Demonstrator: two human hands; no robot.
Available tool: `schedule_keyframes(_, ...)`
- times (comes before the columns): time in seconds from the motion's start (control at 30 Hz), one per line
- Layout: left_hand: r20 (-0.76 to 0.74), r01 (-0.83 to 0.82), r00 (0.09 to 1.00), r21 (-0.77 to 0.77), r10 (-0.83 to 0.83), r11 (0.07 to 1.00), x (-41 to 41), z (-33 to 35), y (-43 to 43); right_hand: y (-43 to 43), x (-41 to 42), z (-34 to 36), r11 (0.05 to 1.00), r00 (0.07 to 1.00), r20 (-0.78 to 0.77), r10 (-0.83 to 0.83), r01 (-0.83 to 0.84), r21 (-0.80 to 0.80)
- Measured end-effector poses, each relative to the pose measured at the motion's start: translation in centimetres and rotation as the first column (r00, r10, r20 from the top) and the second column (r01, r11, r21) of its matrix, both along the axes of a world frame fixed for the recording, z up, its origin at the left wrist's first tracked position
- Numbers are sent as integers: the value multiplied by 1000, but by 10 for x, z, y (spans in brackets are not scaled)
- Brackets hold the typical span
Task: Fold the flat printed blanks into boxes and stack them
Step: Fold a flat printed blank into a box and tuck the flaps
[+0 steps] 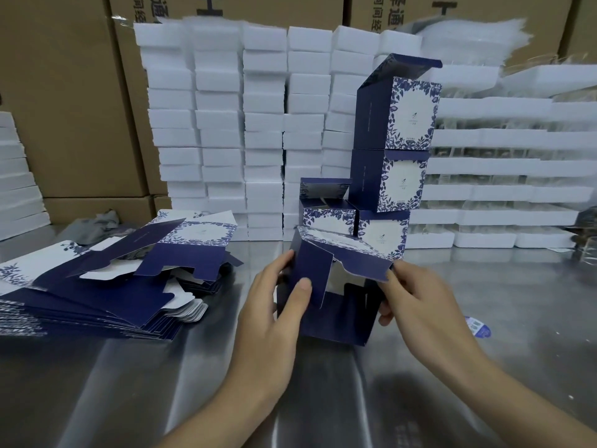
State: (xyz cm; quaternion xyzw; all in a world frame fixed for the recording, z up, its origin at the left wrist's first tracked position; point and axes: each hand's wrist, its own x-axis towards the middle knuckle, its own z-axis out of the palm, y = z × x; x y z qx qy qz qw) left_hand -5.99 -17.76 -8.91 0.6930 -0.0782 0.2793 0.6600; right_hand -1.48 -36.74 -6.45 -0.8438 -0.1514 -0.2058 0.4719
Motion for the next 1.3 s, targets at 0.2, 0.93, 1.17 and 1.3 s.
schedule_keyframes(0.2,21,-7,1000,71,6,997,-1,-2,1,2,-6,4,996,996,-20,-83,83,-27)
schedule_keyframes(0.93,-77,-291,956,-397,284,871,17,6,29,22,-22,-9,977,936,286,207,-212,-14)
schedule_keyframes(1.17,-223,-261,962,-583,158,769,12,8,17,37,-25,-18,981,966,-176,188,-177,73)
schedule_keyframes(1.3,-297,-190,955,-595,6,781,5,8,2,46,-26,-18,878,838,-370,401,-237,415)
